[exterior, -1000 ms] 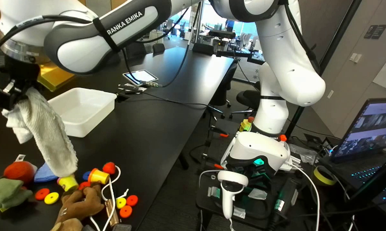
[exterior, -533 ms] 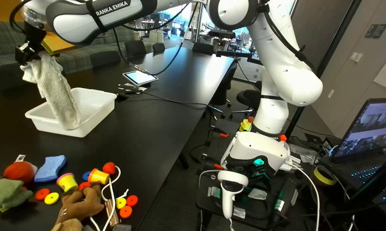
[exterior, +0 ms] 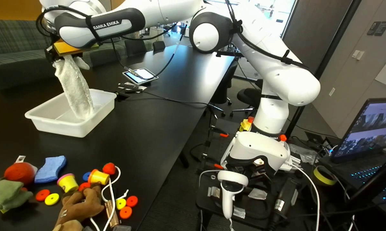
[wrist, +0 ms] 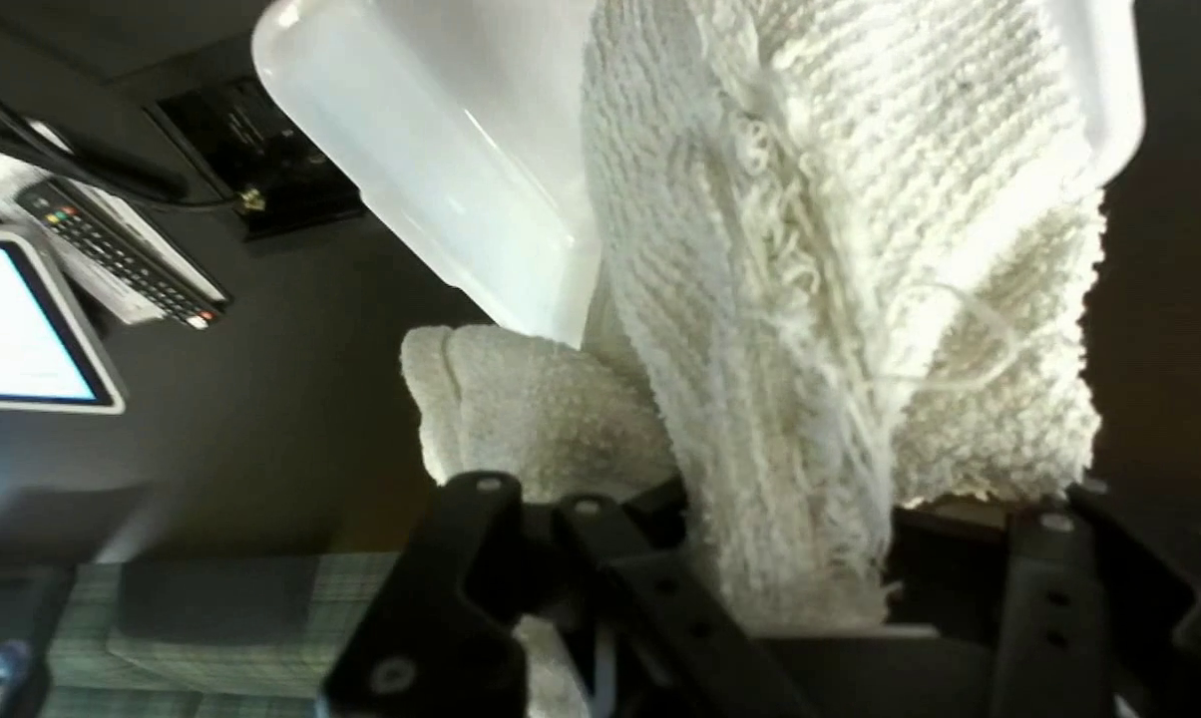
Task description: Use the white towel to slide the things on the counter to the left and then put the towel in the white bin
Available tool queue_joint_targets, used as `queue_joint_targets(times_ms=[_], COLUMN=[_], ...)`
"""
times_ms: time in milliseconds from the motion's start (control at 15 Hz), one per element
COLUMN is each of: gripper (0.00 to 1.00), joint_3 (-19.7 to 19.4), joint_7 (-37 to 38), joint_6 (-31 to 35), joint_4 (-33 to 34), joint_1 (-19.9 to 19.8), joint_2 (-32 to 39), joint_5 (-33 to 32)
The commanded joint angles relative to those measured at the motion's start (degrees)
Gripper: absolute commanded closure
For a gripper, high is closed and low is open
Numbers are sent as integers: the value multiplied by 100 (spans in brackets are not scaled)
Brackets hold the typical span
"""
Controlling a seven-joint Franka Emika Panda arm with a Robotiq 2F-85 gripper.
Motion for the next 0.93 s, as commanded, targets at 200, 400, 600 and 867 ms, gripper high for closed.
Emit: queue_joint_targets(times_ms=[200, 400, 600, 867], gripper=[35, 16, 1, 0], joint_3=[-172, -139, 41, 451], joint_7=[267, 131, -199, -1183], joint_6=[-1198, -1482, -1679, -1880], joint_4=[1876, 2255, 2161, 1552], joint_1=[-324, -393, -410, -369], joint_2=[1460, 1745, 1631, 1164], joint_5=[40, 39, 93, 148])
